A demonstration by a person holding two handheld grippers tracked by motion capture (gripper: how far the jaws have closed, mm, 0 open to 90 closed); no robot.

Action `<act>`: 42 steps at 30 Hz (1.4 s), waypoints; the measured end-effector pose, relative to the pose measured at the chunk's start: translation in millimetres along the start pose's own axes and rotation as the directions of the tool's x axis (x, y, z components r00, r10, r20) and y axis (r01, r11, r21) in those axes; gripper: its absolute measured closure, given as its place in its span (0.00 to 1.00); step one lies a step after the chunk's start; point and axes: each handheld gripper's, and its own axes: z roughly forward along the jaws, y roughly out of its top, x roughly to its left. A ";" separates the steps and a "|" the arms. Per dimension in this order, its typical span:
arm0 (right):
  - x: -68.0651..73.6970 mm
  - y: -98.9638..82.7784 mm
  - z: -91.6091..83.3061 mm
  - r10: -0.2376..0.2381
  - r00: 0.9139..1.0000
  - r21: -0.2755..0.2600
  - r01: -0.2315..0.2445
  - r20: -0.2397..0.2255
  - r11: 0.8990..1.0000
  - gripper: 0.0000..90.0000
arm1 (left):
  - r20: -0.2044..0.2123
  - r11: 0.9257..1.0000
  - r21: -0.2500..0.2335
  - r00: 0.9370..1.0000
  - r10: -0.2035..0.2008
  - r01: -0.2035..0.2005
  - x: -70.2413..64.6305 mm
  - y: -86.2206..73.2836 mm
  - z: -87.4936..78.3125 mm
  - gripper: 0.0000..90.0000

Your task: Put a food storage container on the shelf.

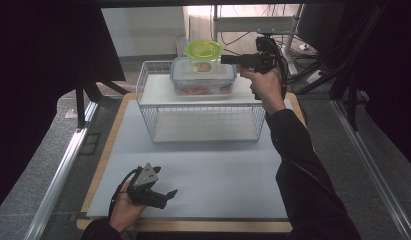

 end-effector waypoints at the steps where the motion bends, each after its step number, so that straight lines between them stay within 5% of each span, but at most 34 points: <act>1: -0.4 -2.5 -2.2 -0.013 1.000 0.001 0.013 0.003 1.000 0.14 | -0.001 1.000 0.000 1.000 0.000 0.000 0.0 0.0 0.0 0.05; 18: 2.2 -49.1 -33.5 -0.136 0.989 0.002 0.136 0.052 0.991 0.11 | 0.009 1.000 0.004 1.000 -0.009 0.009 -0.6 0.3 1.6 0.05; 26: 5.4 -72.9 -38.7 -0.199 0.978 0.028 0.198 0.064 0.980 0.11 | 0.002 1.000 0.023 1.000 0.005 -0.005 -1.2 -0.5 3.5 0.05; 42: 8.7 -117.2 -49.2 -0.238 0.971 0.056 0.236 0.030 0.970 0.08 | 0.011 0.999 0.037 1.000 0.011 -0.011 -2.4 -0.7 5.3 0.05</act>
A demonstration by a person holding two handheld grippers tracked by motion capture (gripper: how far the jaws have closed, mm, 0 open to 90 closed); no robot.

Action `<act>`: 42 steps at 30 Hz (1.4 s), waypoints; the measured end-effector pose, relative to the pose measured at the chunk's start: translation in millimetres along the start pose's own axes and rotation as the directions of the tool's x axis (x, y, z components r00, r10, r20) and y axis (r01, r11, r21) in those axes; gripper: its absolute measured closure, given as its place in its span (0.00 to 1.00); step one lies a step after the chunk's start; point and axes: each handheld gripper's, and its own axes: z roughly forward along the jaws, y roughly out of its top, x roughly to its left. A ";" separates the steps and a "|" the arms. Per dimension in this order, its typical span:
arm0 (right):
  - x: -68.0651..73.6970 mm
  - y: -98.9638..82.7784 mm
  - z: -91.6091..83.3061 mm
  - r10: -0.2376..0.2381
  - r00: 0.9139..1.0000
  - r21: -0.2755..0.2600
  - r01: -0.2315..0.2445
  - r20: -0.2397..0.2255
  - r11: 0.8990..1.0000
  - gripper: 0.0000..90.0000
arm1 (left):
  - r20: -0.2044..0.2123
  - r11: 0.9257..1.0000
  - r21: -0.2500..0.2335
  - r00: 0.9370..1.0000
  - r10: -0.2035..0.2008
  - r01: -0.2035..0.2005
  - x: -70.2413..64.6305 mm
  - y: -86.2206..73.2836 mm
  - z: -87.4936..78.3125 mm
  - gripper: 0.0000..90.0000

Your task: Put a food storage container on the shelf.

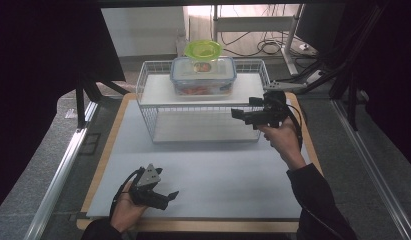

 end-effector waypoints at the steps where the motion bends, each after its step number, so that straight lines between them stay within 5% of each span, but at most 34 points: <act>1: 0.5 -3.5 -0.6 -0.002 1.000 0.003 0.002 0.000 1.000 0.08 | -0.001 1.000 0.002 1.000 0.003 -0.003 -0.2 0.0 0.3 0.05; 26: 7.7 -87.4 -14.0 -0.068 0.998 0.057 0.068 0.008 0.996 0.02 | 0.003 1.000 0.005 1.000 0.020 -0.020 -2.1 -0.2 1.5 0.05; 42: 13.8 -133.9 -29.0 -0.096 0.990 0.112 0.084 0.105 0.990 0.02 | -0.005 0.999 -0.007 0.999 0.036 -0.036 -3.1 -1.2 2.3 0.04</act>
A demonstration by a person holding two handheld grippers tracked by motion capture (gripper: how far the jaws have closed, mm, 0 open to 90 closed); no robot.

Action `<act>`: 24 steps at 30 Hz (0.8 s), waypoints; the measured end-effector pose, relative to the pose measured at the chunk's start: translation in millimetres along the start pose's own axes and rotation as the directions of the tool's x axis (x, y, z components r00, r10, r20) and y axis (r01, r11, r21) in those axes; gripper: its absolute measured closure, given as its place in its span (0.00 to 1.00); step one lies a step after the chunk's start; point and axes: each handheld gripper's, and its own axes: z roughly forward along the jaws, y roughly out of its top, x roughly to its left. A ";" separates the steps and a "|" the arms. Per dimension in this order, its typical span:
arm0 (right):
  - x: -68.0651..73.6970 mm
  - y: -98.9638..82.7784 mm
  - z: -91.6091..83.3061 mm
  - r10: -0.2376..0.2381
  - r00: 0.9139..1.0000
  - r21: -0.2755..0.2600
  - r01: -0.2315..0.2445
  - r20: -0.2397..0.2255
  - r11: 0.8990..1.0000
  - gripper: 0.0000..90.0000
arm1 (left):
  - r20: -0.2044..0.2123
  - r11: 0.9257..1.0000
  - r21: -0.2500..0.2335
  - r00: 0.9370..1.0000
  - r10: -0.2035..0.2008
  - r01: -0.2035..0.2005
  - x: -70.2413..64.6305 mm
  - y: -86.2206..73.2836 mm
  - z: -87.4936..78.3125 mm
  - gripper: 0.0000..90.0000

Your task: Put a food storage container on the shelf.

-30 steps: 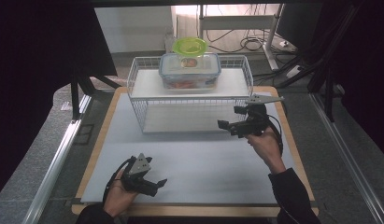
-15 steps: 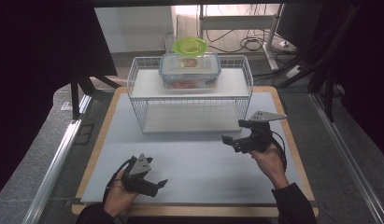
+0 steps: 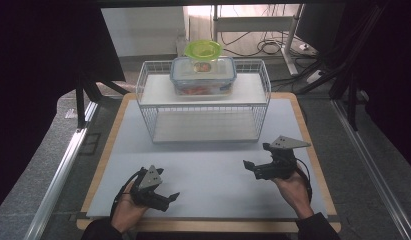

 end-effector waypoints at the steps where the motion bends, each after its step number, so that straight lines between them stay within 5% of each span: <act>1: 0.6 -3.0 0.3 -0.002 1.000 0.009 0.002 0.005 1.000 0.01 | 0.000 1.000 -0.001 1.000 -0.001 0.001 0.0 -0.1 0.0 0.04; 13: 7.8 -36.9 1.0 -0.024 1.000 0.067 0.022 0.021 0.997 0.00 | -0.006 1.000 -0.010 1.000 -0.004 0.003 0.8 -0.8 -0.2 0.04; 24: 5.5 -70.0 1.8 0.016 0.999 0.165 -0.021 0.033 0.986 0.00 | -0.006 1.000 -0.001 1.000 -0.003 0.003 1.1 -1.9 0.9 0.04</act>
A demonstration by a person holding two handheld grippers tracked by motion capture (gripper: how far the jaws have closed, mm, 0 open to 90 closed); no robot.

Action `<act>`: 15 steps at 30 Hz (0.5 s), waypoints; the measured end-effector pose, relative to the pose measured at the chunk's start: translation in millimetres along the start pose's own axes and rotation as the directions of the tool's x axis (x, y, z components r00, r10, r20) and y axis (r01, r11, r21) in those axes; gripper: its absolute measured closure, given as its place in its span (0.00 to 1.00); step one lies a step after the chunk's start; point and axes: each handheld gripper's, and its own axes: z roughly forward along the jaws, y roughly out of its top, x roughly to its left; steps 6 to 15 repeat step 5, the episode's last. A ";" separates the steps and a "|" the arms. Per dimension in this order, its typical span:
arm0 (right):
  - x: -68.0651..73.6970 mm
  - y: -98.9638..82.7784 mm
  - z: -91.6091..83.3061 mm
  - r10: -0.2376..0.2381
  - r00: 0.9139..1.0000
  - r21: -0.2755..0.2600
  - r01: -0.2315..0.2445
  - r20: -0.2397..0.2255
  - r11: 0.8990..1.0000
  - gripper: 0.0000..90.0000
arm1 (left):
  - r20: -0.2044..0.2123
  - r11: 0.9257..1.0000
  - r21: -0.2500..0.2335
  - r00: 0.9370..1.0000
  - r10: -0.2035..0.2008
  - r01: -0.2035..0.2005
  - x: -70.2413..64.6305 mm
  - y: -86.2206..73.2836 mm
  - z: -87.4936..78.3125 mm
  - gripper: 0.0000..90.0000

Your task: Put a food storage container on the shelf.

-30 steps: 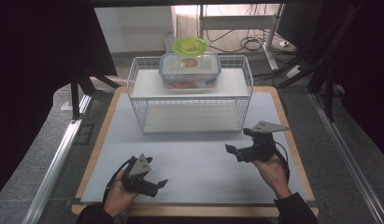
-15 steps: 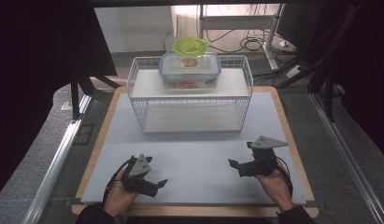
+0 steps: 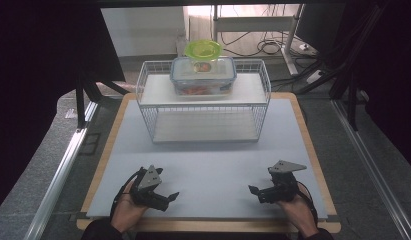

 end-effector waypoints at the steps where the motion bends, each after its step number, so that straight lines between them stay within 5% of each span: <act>1: -0.6 -0.7 -0.2 0.003 1.000 0.005 -0.003 -0.001 1.000 0.00 | 0.000 1.000 0.001 1.000 0.000 0.000 0.0 0.0 0.1 0.04; 15: -2.1 -0.3 -0.4 0.009 1.000 -0.004 -0.009 0.004 1.000 0.00 | -0.002 1.000 -0.002 1.000 -0.001 0.001 0.5 0.3 0.1 0.04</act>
